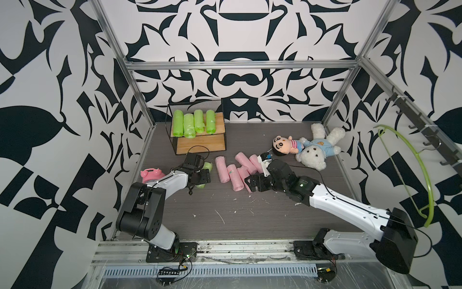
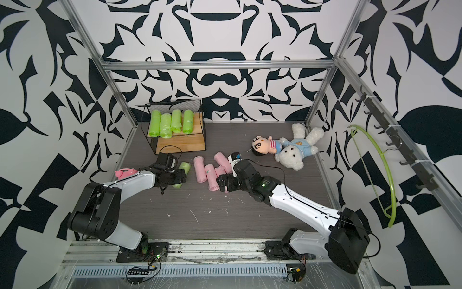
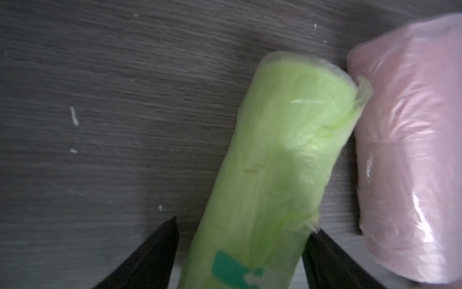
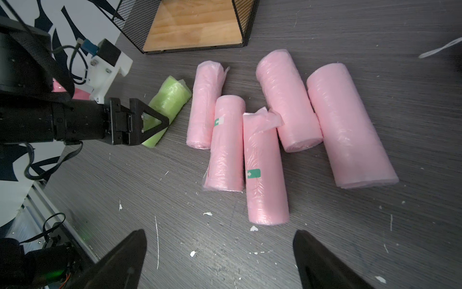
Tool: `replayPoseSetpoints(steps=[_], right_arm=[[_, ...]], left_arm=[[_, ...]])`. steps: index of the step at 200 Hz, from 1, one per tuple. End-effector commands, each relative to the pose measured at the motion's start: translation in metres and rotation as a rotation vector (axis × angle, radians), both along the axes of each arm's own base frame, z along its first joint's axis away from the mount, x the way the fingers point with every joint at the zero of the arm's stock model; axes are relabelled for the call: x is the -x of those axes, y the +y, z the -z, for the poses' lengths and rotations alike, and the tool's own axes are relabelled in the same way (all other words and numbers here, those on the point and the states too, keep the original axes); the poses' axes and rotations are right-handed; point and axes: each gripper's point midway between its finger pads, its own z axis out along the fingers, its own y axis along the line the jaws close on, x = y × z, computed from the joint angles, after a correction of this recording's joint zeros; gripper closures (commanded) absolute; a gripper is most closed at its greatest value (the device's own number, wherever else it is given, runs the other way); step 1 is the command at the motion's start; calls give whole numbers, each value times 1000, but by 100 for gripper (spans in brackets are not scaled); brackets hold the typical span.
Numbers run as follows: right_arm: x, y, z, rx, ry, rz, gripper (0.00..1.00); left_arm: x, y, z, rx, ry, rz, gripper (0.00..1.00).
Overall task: Sort the rolls of trash bags by color and place them on the shelf
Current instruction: Pick up the roll of trash bags from the center of the board.
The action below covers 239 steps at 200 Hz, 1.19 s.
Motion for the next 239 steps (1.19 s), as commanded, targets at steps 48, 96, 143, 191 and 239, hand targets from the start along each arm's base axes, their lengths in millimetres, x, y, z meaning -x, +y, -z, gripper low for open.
replayPoseSetpoints(steps=[48,96,143,191,239], right_arm=[[3,3,-4,25,-1,78,3],[3,-1,0,85,22,94,3],[-14,7,-17,147,-66,41,2],[-32,16,-45,86,-128,-5,2],[-50,0,-75,24,-186,-1,2]], left_arm=[[6,-6,10,33,-22,5,37],[11,-12,-9,52,-83,10,55],[16,-10,-46,84,-169,7,65],[30,-29,-117,178,-270,59,70],[19,-45,-225,232,-457,84,72]])
